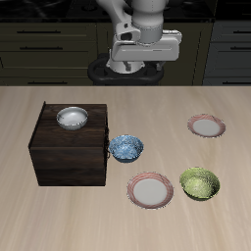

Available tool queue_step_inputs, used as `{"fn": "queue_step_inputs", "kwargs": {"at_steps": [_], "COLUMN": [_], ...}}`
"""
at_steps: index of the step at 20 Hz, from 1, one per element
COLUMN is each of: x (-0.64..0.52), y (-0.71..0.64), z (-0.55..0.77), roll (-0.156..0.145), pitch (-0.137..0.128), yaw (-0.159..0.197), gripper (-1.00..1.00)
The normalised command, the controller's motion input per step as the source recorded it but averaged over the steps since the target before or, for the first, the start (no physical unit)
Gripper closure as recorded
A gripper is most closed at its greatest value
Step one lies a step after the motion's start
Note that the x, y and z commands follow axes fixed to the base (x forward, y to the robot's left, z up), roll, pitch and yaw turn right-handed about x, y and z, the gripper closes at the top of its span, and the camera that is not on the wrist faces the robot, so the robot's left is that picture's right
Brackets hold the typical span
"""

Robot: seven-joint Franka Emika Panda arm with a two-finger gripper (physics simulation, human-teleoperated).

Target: Place the green bowl onto the plate that is on the left side of the table

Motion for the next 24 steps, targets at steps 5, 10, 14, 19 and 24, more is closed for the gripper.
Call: {"fn": "queue_step_inputs", "kwargs": {"at_steps": [5, 10, 14, 19, 24], "x": [0.31, 0.33, 0.31, 0.21, 0.28], "y": [0.2, 0.21, 0.15, 0.11, 0.14], "z": [-0.01, -0.07, -0.01, 0.05, 0.01], "roll": [-0.003, -0.017, -0.01, -0.023, -0.025], "pitch": [0.017, 0.018, 0.035, -0.009, 0.002], "yaw": [-0.035, 0.001, -0.044, 0.003, -0.011], "gripper": [-1.0, -1.0, -1.0, -1.0, -1.0]}}
